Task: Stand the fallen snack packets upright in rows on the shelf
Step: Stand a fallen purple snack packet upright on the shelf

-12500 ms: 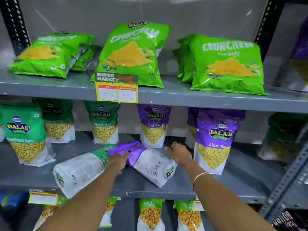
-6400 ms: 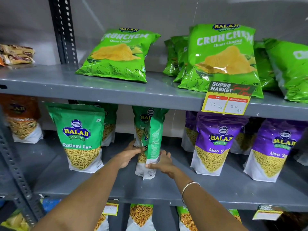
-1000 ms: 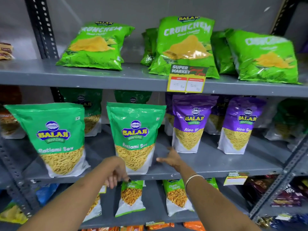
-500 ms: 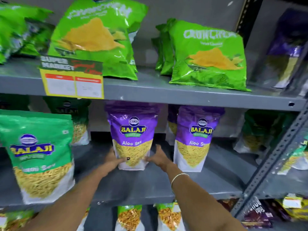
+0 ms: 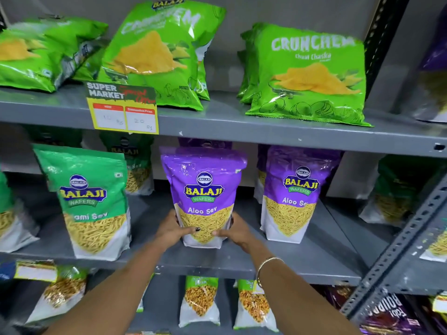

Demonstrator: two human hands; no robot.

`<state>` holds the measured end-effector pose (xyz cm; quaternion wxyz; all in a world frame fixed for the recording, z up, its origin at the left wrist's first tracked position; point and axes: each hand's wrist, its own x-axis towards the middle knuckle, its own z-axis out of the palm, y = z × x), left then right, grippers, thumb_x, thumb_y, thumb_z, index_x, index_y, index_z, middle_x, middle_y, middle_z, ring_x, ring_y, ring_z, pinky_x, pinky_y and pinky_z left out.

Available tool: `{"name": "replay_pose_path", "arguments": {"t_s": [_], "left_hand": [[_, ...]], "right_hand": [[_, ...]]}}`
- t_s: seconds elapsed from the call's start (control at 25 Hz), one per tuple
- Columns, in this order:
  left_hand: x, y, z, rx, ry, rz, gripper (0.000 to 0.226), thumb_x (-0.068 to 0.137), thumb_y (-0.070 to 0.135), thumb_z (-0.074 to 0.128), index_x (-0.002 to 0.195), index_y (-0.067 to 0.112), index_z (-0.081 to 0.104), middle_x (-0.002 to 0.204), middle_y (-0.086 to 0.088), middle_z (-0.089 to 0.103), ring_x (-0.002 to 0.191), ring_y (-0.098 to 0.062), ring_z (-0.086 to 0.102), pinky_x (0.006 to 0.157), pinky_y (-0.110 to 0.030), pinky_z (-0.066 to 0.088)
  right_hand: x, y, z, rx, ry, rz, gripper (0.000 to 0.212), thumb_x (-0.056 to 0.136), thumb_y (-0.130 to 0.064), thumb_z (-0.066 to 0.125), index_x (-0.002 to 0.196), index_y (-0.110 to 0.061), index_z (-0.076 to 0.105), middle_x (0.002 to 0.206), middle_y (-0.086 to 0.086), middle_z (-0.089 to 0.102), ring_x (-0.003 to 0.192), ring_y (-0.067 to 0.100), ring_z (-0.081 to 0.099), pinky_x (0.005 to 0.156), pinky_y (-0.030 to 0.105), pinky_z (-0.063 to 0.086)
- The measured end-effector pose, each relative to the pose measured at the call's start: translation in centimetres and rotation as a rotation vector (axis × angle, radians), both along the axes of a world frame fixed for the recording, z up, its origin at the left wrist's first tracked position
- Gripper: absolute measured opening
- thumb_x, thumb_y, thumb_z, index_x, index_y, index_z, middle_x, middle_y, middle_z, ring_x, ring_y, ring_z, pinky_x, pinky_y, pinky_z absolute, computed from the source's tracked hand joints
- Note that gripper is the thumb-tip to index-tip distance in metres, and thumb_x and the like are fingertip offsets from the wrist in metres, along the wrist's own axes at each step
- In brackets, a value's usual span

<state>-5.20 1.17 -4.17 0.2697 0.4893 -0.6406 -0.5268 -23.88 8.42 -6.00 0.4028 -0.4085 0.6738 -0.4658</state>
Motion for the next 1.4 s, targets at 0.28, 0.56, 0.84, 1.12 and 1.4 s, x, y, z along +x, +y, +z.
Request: {"name": "replay_pose_path", "arguments": {"t_s": [0.28, 0.56, 0.84, 1.12, 1.4], "left_hand": [[1.8, 3.0, 1.5, -0.125, -0.203, -0.041, 0.081, 0.054, 0.03, 0.087, 0.124, 0.01, 0.051, 0.127, -0.008, 0.063, 0.117, -0.025, 0.059, 0.099, -0.035, 0.047], [2.7, 4.2, 1.9, -0.141, -0.236, -0.085, 0.079, 0.061, 0.03, 0.084, 0.127, 0.009, 0.047, 0.132, -0.011, 0.059, 0.123, -0.027, 0.054, 0.102, -0.036, 0.045], [2.6, 4.2, 3.1, -0.1, -0.531, -0.276, 0.085, 0.074, 0.031, 0.074, 0.139, 0.003, 0.026, 0.145, -0.011, 0.039, 0.131, -0.027, 0.043, 0.102, -0.035, 0.04], [-2.8, 7.0, 5.4, 0.364, -1.114, -0.752, 0.044, 0.092, 0.046, 0.042, 0.097, 0.003, 0.049, 0.142, -0.018, 0.048, 0.131, -0.03, 0.048, 0.105, -0.042, 0.039], [-15.1, 8.8, 2.2, -0.008, -0.41, -0.472, 0.059, 0.085, 0.029, 0.061, 0.134, 0.005, 0.04, 0.128, -0.011, 0.053, 0.12, -0.027, 0.051, 0.089, -0.036, 0.048]], "right_hand": [[1.8, 3.8, 0.9, -0.039, 0.098, -0.003, 0.078, 0.057, -0.01, 0.085, 0.125, -0.003, 0.048, 0.127, 0.015, 0.061, 0.118, 0.027, 0.057, 0.087, 0.028, 0.053], [2.8, 5.1, 0.9, 0.003, 0.076, -0.016, 0.066, 0.067, -0.003, 0.079, 0.125, -0.002, 0.048, 0.123, 0.016, 0.061, 0.102, 0.022, 0.056, 0.042, 0.001, 0.041], [2.9, 5.2, 1.4, 0.075, 0.112, -0.045, 0.076, 0.065, -0.01, 0.082, 0.129, -0.003, 0.042, 0.126, 0.011, 0.057, 0.121, 0.026, 0.052, 0.105, 0.042, 0.043], [-3.5, 8.8, 1.5, 0.184, 0.286, -0.253, 0.065, 0.072, -0.029, 0.076, 0.125, -0.01, 0.043, 0.111, 0.008, 0.048, 0.095, 0.017, 0.045, 0.055, 0.013, 0.032], [-15.5, 12.8, 1.1, 0.136, 0.253, -0.439, 0.088, 0.069, -0.026, 0.079, 0.136, 0.003, 0.029, 0.124, 0.012, 0.047, 0.119, 0.026, 0.047, 0.103, 0.039, 0.039]]}}
